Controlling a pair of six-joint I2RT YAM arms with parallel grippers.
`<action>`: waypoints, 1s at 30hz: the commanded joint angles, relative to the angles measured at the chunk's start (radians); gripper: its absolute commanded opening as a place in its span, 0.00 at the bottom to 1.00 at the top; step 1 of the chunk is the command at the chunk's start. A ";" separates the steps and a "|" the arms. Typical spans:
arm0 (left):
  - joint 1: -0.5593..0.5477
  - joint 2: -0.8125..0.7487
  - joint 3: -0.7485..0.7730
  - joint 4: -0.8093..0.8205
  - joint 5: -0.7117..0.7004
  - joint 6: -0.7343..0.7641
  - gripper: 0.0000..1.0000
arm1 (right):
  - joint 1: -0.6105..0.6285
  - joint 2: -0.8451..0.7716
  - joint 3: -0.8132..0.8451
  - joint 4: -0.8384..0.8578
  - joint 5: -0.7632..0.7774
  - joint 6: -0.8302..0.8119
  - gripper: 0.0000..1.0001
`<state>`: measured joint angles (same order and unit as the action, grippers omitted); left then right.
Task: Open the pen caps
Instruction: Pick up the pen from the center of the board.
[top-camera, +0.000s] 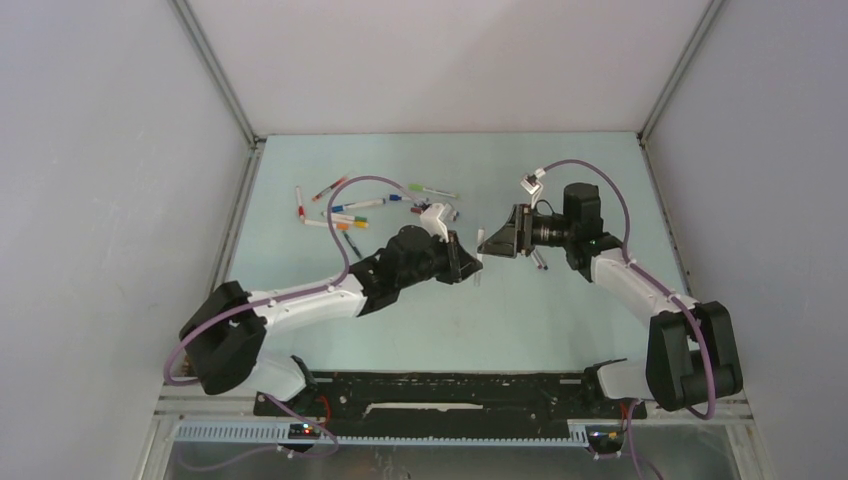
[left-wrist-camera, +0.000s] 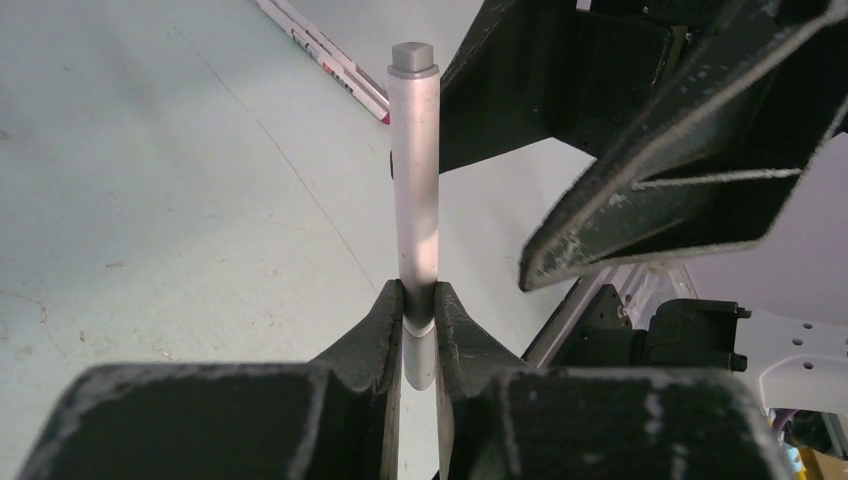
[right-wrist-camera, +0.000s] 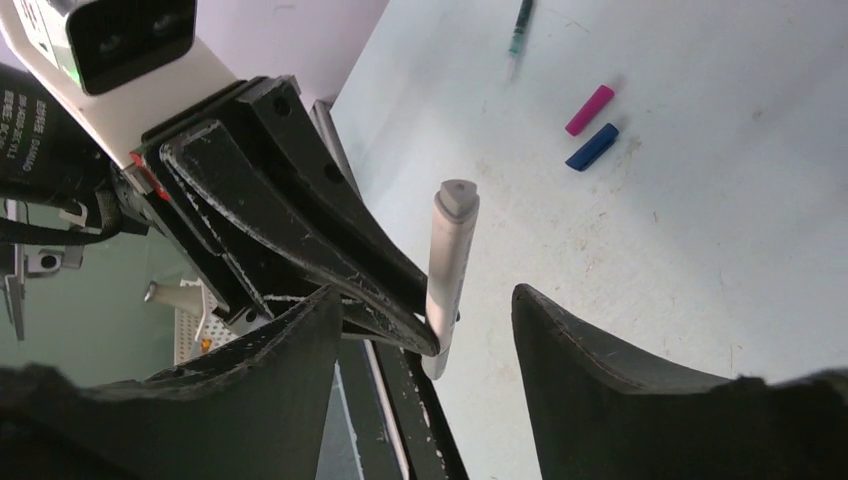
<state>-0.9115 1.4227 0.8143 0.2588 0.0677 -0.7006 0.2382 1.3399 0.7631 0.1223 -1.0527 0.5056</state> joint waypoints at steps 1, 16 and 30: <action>-0.014 0.001 0.068 0.056 0.015 -0.018 0.00 | -0.009 0.005 -0.011 0.060 0.012 0.029 0.62; -0.041 0.019 0.090 0.075 0.022 -0.030 0.04 | 0.013 0.031 -0.011 0.083 -0.033 0.034 0.11; -0.040 -0.079 -0.091 0.270 0.110 -0.093 0.78 | -0.083 -0.021 -0.038 0.181 -0.113 0.124 0.00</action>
<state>-0.9466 1.3636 0.7399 0.4446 0.1287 -0.7692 0.1555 1.3476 0.7235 0.2386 -1.1244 0.6044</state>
